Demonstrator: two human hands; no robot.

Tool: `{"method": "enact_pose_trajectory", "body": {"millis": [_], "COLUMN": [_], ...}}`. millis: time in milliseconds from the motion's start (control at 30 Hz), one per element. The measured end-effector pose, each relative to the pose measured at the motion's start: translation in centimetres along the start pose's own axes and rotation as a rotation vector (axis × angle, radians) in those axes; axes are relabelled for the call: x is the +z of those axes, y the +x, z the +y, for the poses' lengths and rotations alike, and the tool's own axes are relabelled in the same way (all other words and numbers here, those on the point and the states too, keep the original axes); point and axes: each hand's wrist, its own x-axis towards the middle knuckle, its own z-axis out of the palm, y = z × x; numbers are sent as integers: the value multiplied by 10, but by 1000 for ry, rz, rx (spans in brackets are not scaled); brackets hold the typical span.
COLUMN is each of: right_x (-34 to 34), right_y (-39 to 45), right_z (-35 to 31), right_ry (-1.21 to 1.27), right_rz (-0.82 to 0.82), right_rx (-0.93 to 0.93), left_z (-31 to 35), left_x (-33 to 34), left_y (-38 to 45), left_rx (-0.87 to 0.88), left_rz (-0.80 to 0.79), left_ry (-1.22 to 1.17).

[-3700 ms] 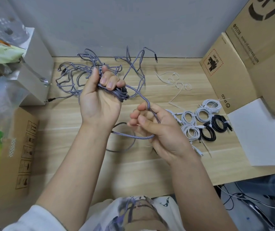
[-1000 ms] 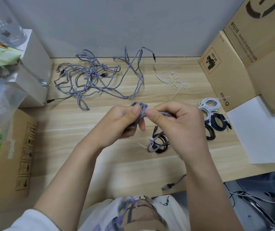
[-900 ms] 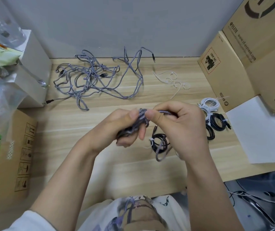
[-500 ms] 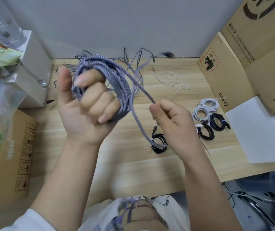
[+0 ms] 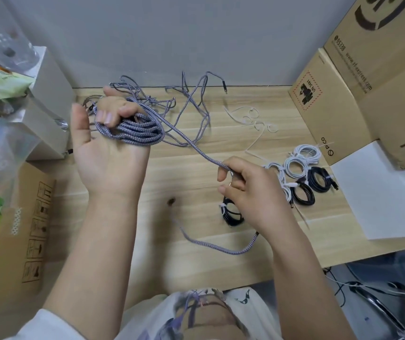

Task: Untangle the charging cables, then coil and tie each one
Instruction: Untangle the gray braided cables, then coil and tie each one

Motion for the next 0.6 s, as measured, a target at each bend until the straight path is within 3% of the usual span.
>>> {"method": "enact_pose_trajectory", "body": {"millis": [133, 300, 500, 600], "right_x": [2, 2, 2, 2], "right_y": [-7, -13, -15, -17], "right_z": [-11, -23, -32, -33], "right_ry": [67, -44, 5, 51], "right_rz": [-123, -168, -158, -151], "right_rx": [-82, -187, -189, -155], "left_z": [-1, -14, -37, -41], "left_x": [-4, -15, -31, -38], "left_y": [5, 9, 7, -1], "left_rx": [59, 149, 199, 218], "left_rz": [-20, 2, -22, -140], "left_ry": [94, 470, 1186, 1548]}}
